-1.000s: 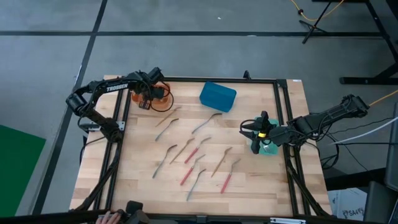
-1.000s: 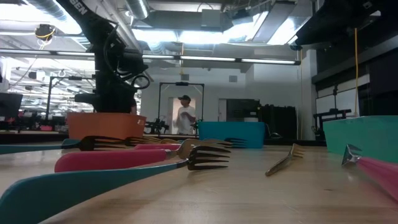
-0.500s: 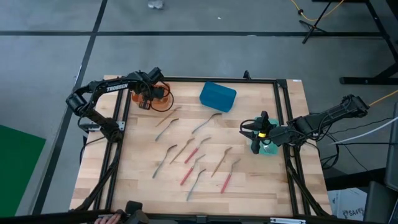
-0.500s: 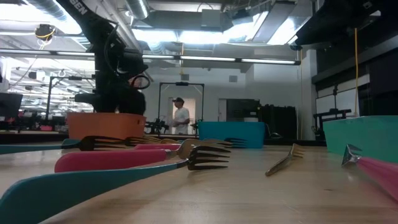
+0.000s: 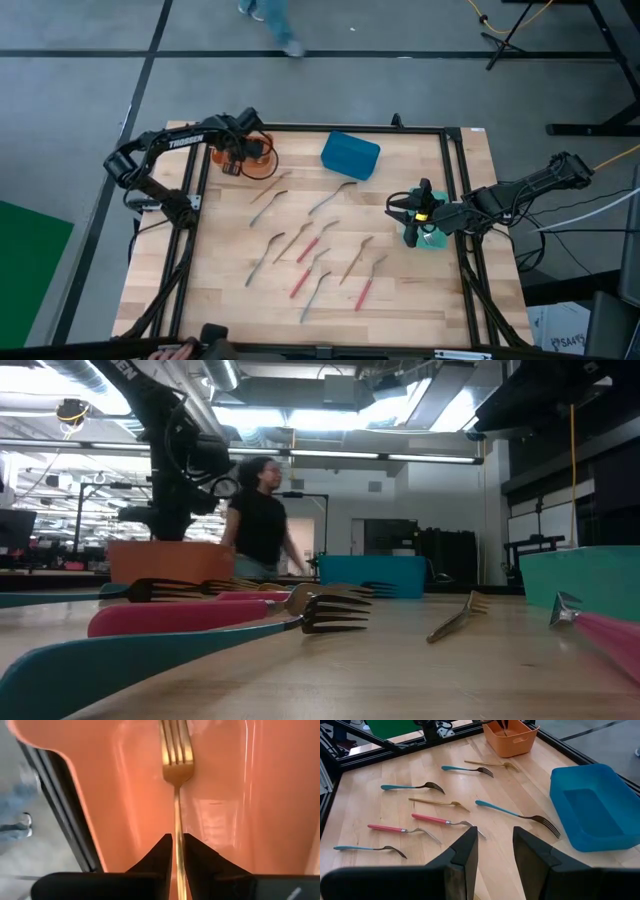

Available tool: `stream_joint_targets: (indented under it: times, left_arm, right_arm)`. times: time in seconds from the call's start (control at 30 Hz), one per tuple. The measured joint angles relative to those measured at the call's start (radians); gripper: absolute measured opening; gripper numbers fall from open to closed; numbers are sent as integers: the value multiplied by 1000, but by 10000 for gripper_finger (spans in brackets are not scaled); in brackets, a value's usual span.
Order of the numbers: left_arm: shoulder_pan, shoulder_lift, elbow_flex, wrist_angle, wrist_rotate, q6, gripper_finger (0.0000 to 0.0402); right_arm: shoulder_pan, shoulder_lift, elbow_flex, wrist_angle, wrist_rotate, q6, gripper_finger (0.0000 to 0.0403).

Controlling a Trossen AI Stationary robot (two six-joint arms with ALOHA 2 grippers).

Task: Sort silverware by color (type)
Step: Put the blue fork into the blue bin

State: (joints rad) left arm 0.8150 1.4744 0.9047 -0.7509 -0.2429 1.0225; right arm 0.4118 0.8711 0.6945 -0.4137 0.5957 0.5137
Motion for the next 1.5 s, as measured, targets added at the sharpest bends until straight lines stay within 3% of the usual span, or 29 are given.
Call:
stream_joint_targets:
  times: [0.27,0.43,0.63,0.8,1.23,1.37,1.5]
  left_arm:
    - [-1,-141,0,0,48,-33,39]
    - [-10,-234,0,12,147,-188,39]
    - [-60,-271,0,13,301,-509,39]
    - [-130,-271,0,13,386,-612,39]
    - [-324,-271,0,99,392,-631,39]
    - [-365,-271,0,119,390,-648,39]
    - [-394,-271,0,119,386,-708,39]
  right_arm:
    - [0,0,0,2,0,0,113]
    - [0,0,0,35,19,-28,113]
    - [0,0,0,255,33,-272,113]
    - [-37,0,1,458,1,-498,113]
    - [-402,103,2,553,-446,-549,113]
    - [-517,190,79,490,-593,-575,113]
    - [-607,304,213,356,-668,-610,113]
